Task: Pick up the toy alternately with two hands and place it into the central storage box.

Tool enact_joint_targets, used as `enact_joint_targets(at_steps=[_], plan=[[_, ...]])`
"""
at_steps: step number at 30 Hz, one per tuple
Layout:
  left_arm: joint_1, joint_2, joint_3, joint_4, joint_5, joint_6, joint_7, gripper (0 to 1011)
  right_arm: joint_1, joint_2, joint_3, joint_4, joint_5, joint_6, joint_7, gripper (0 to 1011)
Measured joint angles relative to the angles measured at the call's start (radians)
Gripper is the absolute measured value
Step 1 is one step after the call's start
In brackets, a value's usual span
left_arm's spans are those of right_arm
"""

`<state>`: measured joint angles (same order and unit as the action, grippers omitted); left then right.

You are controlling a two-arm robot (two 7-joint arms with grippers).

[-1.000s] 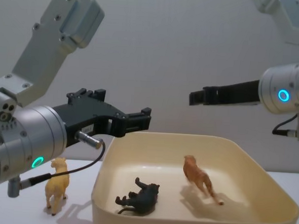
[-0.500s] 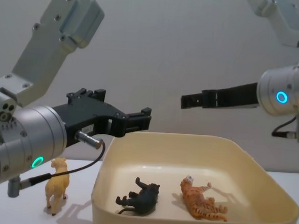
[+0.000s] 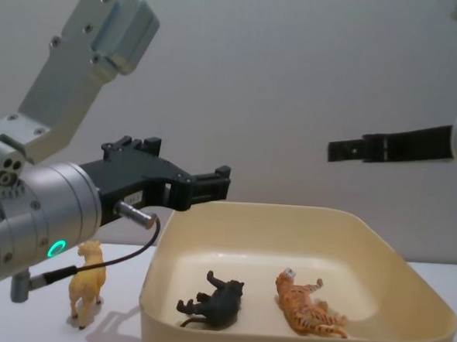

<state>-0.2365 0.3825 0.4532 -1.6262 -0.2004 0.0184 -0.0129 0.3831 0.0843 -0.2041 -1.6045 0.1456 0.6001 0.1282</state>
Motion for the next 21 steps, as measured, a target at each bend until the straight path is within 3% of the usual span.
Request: enact_joint_targets(at_steps=[10, 21], plan=[[0.014, 0.025, -0.015, -0.028, -0.018, 0.076, -0.01, 1001, -0.024, 0.019, 0.017, -0.033, 0.009, -0.005, -0.018, 1001], [0.067, 0.087, -0.056, -0.09, -0.103, 0.206, 0.048, 1001, -0.035, 0.029, 0.025, -0.048, 0.013, -0.007, -0.025, 1001]])
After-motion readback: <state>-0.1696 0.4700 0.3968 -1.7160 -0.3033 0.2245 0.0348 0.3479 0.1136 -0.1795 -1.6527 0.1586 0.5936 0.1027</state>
